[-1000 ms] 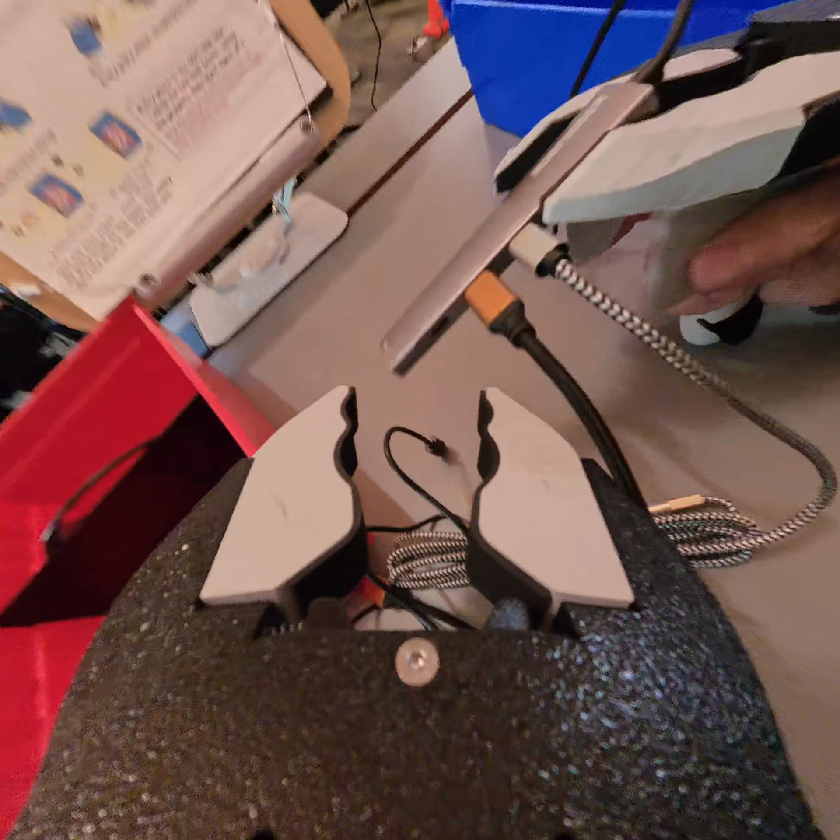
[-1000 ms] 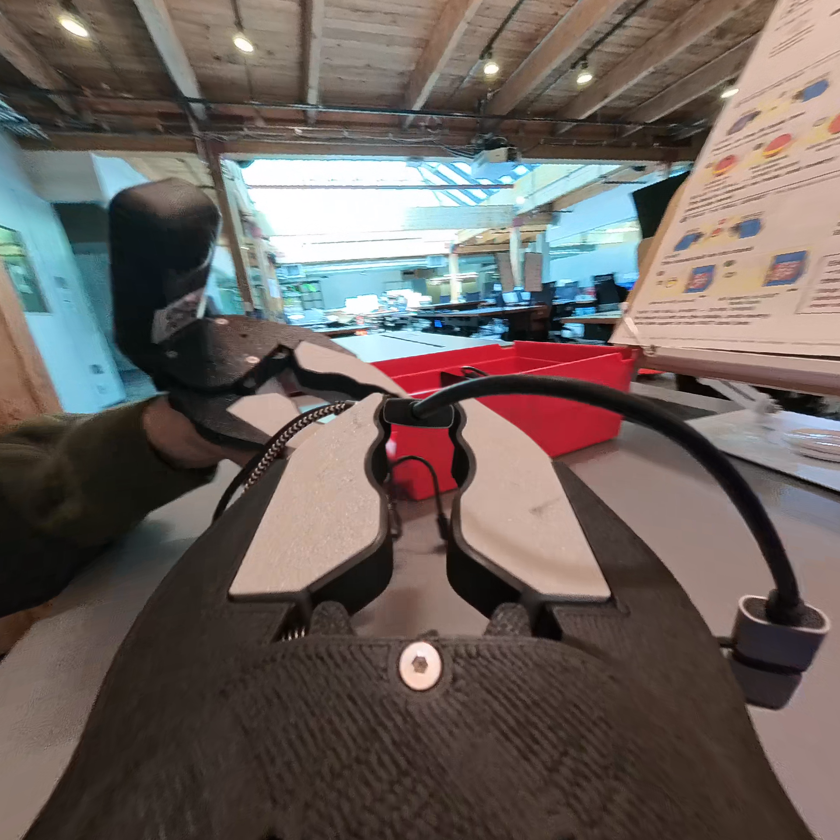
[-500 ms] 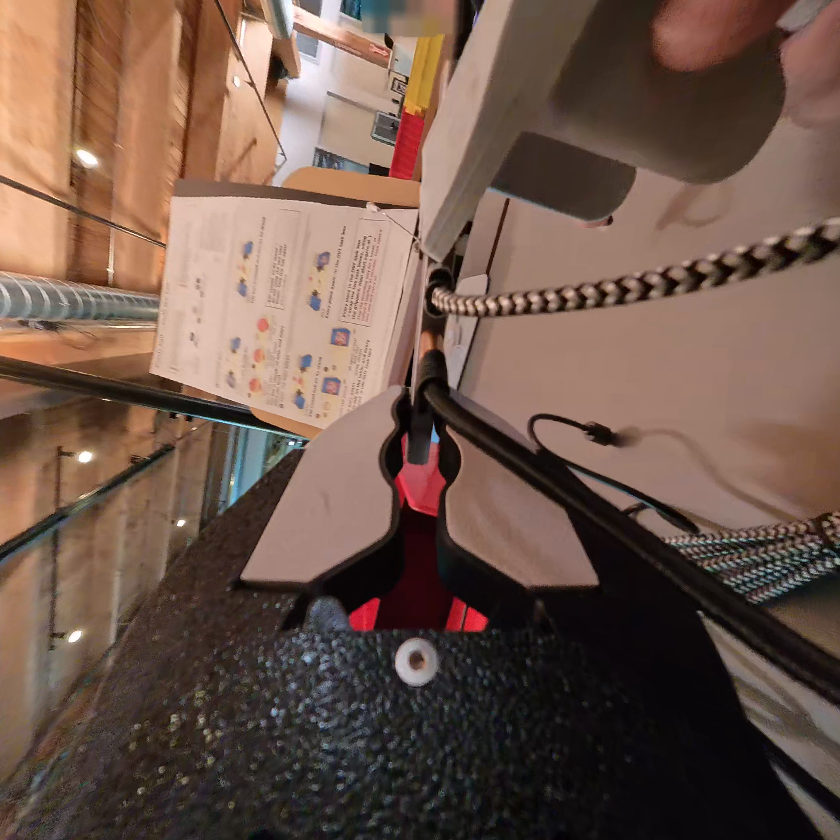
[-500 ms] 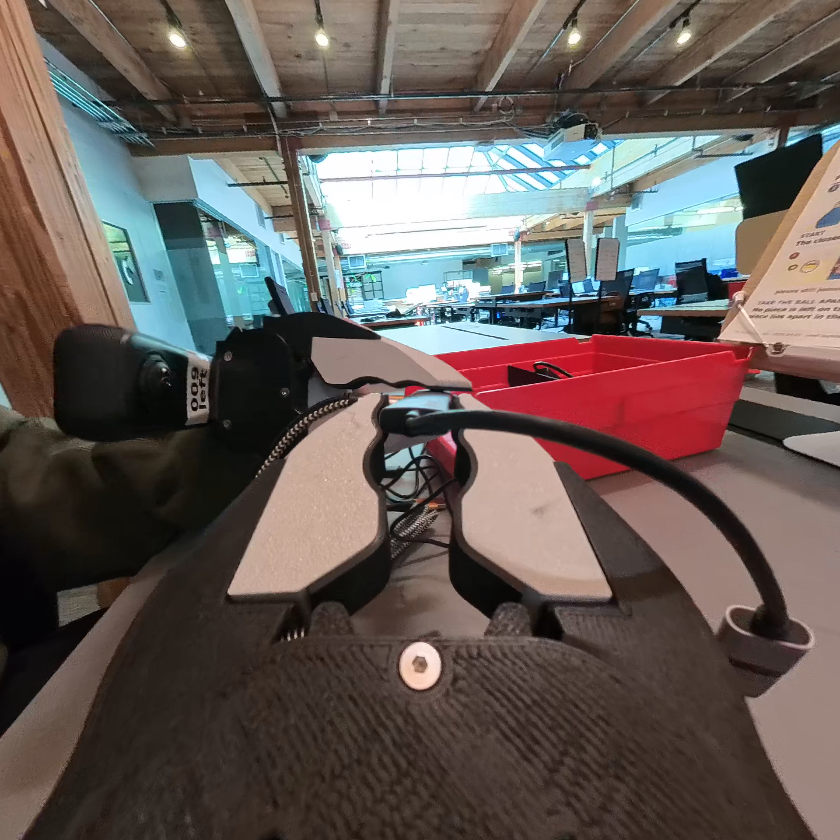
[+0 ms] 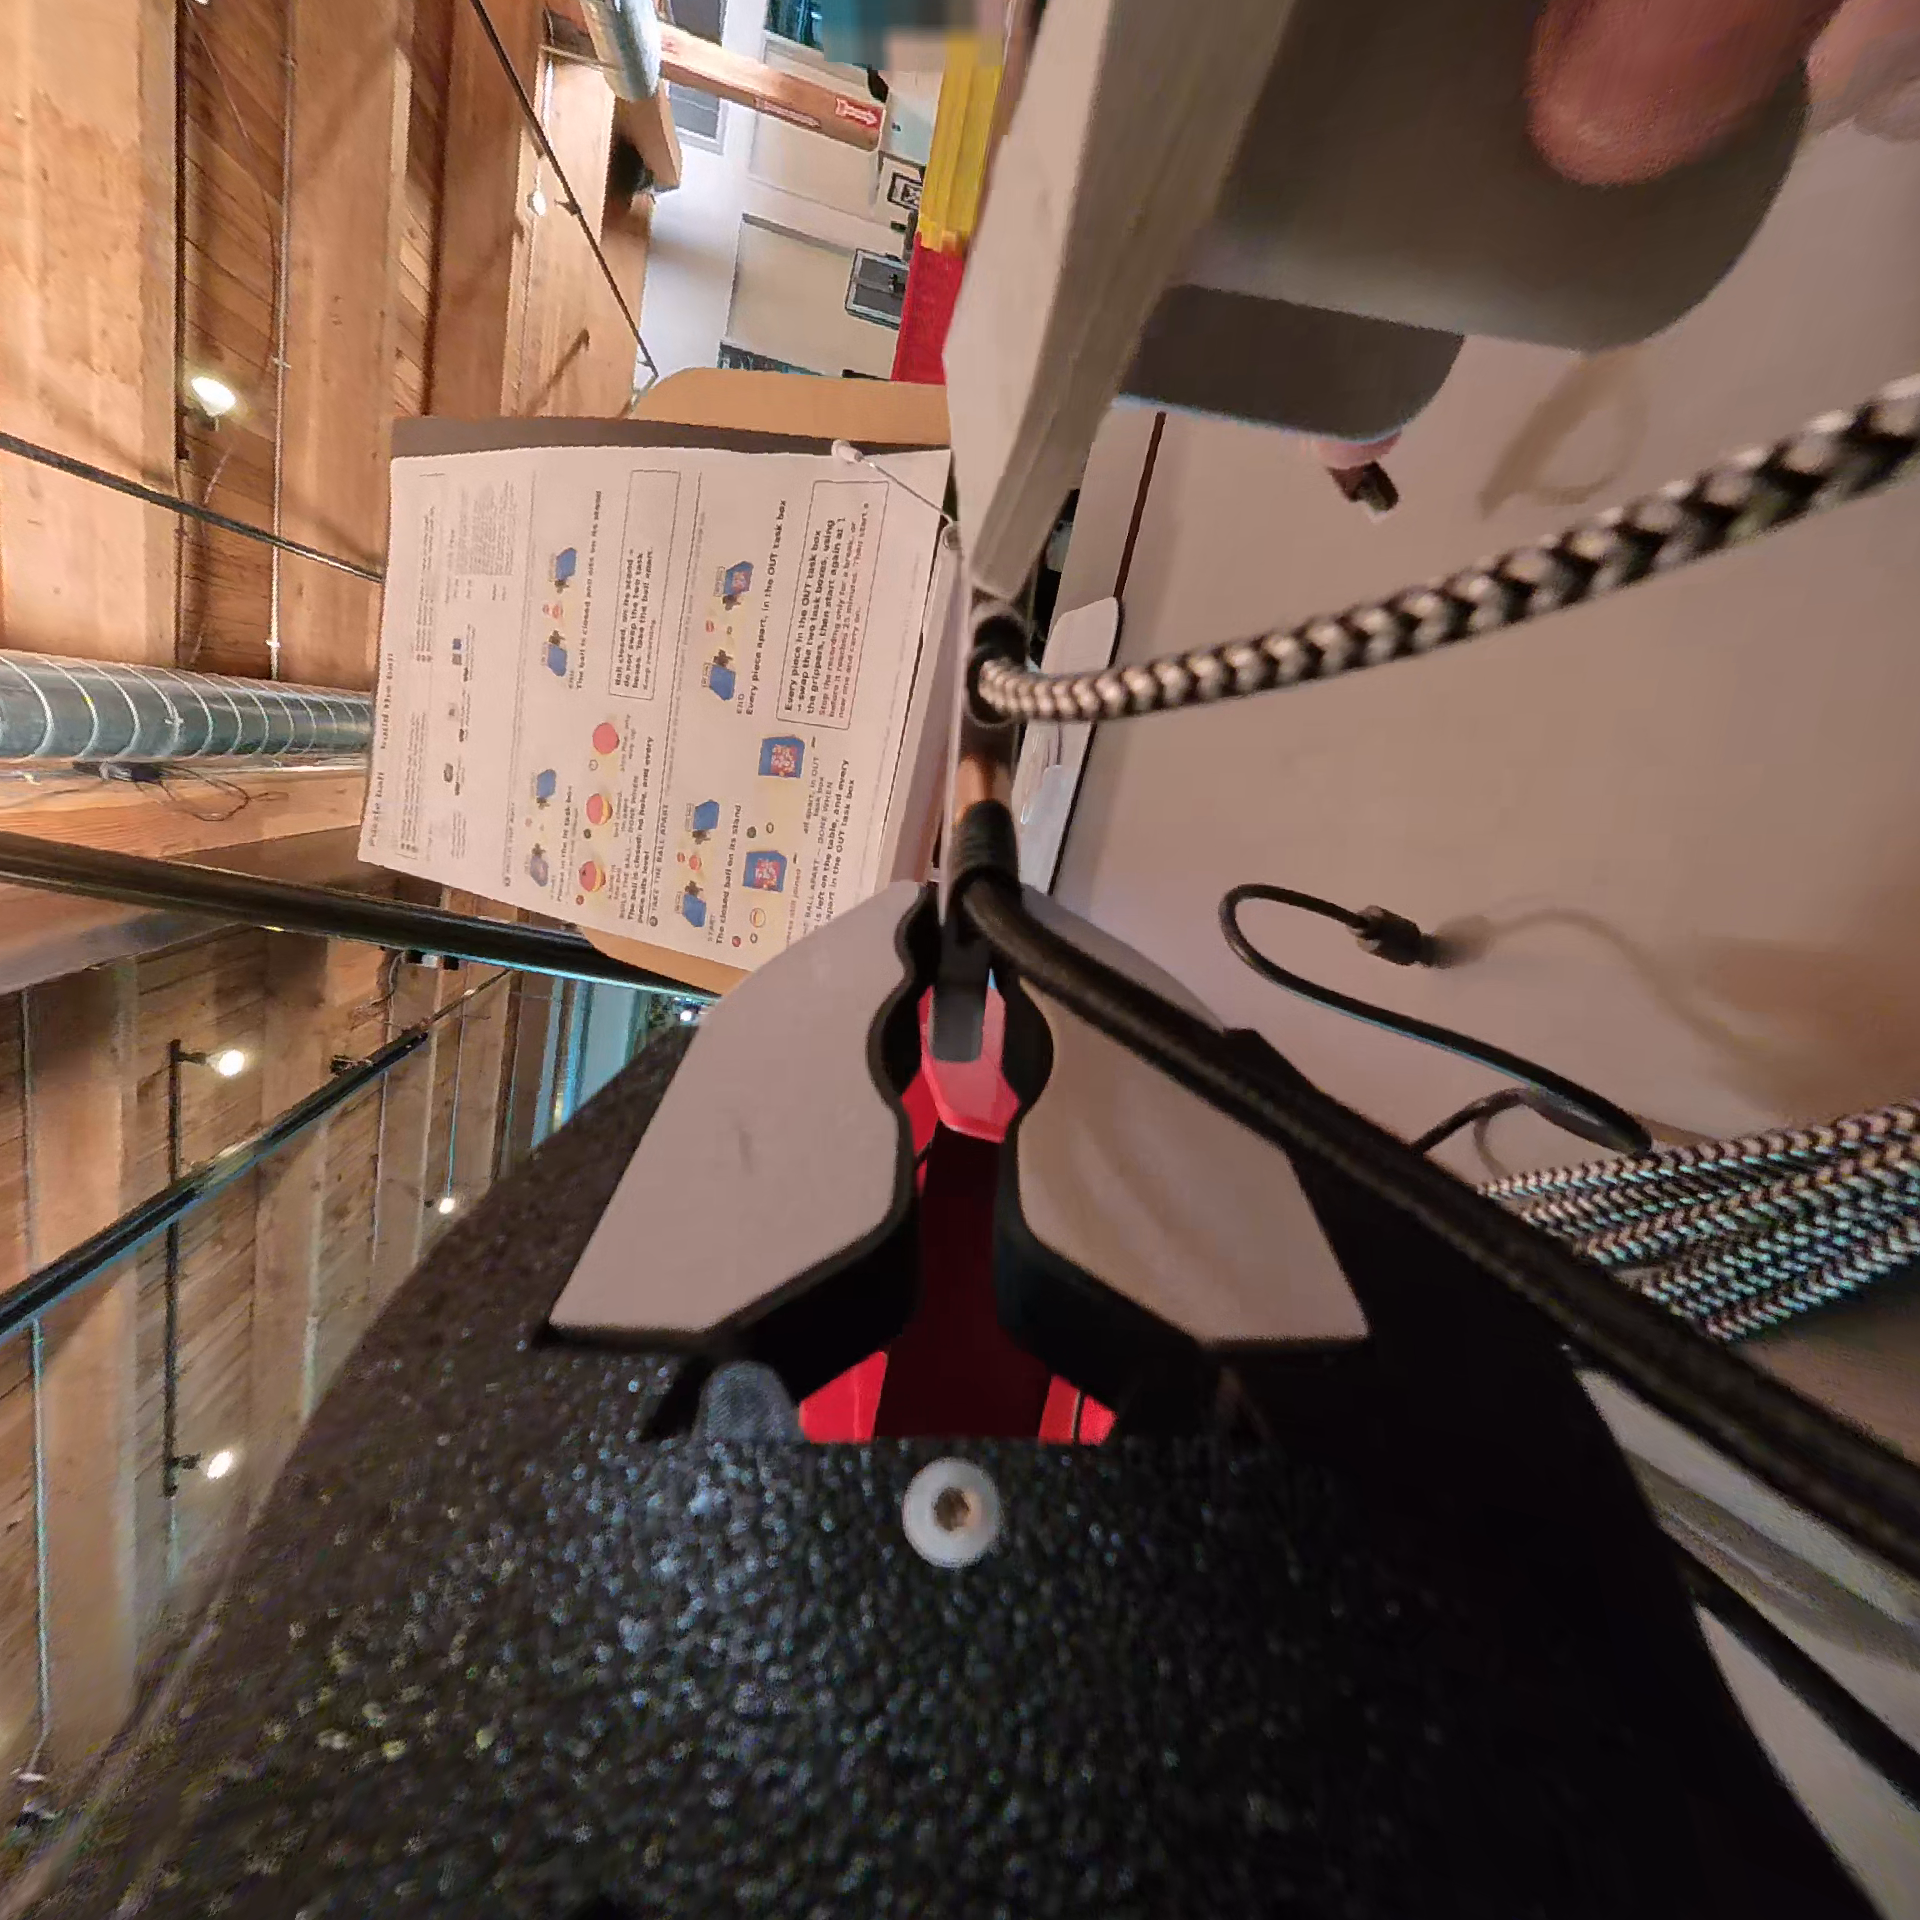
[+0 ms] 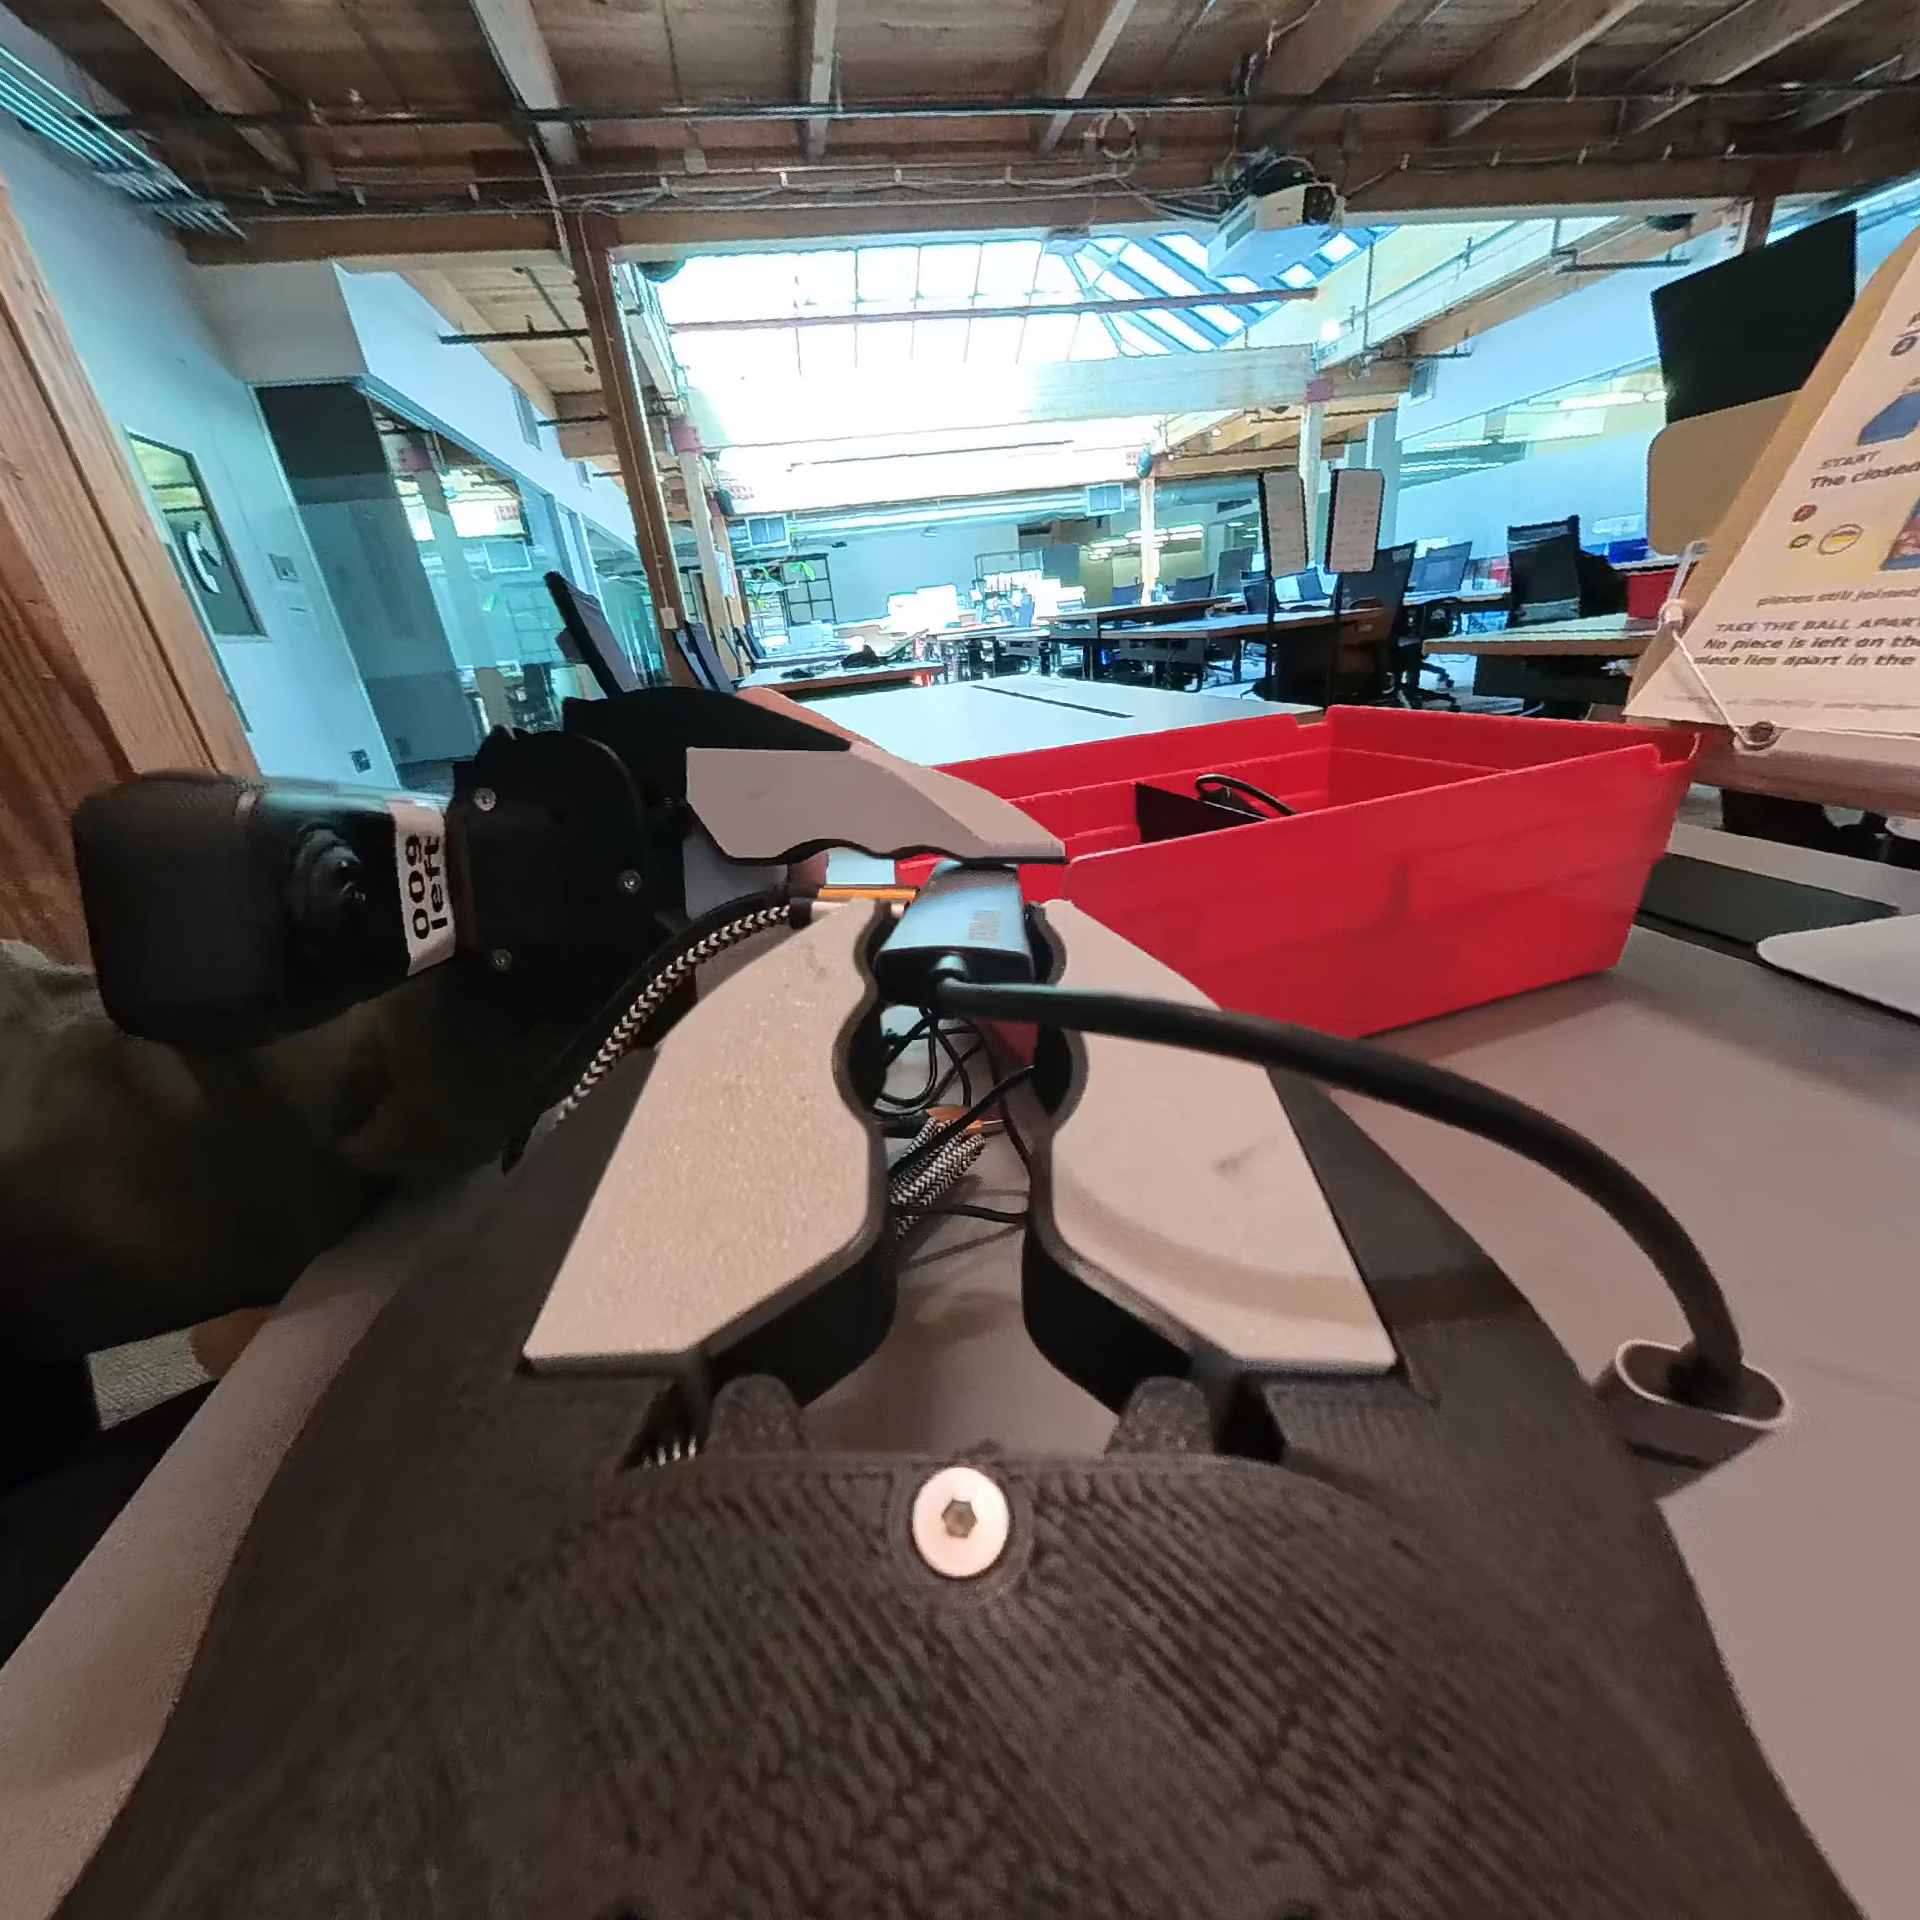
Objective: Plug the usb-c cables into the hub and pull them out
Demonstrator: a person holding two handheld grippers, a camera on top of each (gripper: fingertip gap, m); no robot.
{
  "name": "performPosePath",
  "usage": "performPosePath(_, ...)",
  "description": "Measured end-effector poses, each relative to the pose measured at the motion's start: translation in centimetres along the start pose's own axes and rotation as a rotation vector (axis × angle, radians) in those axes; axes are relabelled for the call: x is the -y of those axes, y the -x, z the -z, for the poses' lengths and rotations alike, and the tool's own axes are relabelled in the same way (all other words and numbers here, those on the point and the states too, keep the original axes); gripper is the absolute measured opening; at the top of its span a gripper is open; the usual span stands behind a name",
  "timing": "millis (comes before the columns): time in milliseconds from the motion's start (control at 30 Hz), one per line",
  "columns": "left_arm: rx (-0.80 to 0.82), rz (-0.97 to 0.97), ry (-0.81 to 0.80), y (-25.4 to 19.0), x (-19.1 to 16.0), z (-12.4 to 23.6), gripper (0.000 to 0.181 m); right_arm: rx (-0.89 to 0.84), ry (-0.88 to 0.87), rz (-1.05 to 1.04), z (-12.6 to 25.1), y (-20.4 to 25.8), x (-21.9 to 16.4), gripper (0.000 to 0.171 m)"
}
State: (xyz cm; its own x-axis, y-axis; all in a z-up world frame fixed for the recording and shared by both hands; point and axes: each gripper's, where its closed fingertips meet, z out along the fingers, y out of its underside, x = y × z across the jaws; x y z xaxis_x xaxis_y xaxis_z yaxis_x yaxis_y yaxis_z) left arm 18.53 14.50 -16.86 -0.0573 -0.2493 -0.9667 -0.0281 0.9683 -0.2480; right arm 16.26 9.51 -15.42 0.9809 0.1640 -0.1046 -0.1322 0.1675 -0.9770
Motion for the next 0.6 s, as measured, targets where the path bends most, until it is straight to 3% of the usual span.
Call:
performPosePath(300, -0.014, 0.290, 0.001, 0.7, -0.3, -0.1, 0.026, -0.020, 0.047, 0.037, 0.1, -0.1, -0.5, 0.025)
performPosePath(367, -0.019, 0.337, 0.000, 0.8, -0.2, -0.1, 0.022, -0.012, 0.059, 0.027, 0.1, -0.1, -0.6, 0.025)
performPosePath(600, 0.034, 0.167, 0.019, 1.4, -0.1, 0.1, 0.018, 0.006, 0.063, 0.011, 0.0, 0.0, -0.6, 0.024)
